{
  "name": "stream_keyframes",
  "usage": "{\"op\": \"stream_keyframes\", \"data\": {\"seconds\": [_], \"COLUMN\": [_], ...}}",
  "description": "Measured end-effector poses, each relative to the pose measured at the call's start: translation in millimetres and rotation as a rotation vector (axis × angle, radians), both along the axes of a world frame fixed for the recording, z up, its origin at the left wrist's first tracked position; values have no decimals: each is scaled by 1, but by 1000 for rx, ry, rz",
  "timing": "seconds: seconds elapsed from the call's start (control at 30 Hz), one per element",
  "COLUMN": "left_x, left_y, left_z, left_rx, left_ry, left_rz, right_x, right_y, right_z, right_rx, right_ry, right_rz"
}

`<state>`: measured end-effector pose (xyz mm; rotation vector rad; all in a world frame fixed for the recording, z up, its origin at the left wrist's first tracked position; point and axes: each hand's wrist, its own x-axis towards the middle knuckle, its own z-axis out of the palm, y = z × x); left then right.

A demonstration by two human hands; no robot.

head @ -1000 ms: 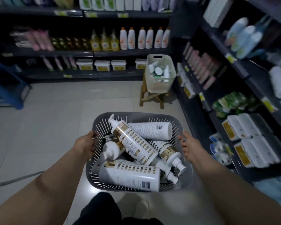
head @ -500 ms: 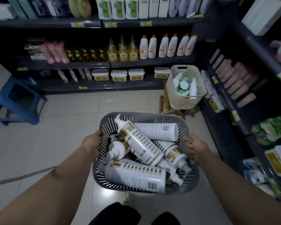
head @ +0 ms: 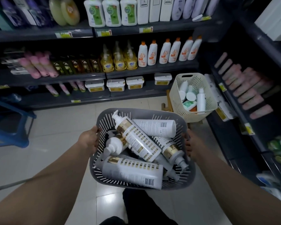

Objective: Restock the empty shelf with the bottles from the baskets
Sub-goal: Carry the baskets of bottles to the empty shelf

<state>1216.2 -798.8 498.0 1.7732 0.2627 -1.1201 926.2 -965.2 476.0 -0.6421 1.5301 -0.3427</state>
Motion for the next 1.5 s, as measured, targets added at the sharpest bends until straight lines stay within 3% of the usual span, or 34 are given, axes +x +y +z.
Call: {"op": "stream_keyframes", "data": {"seconds": [0.37,0.63,0.93,1.5], "left_x": [95,177,206,224], "left_y": [-124,-228,-323,-448], "left_z": [-23,-33,-32,-215], "left_rx": [8,49,29,98], "left_ry": [-1,4,31,82], "left_rz": [-93,-330,-549,-817], "right_x": [75,138,178,187], "right_y": [-96,-125,-131,-170], "right_z": [-18,-31,-70,-195], "right_rx": [17,-46,5,114], "right_ry": [2,66,12,-4], "right_rz": [-93,-349,-707,-975]}}
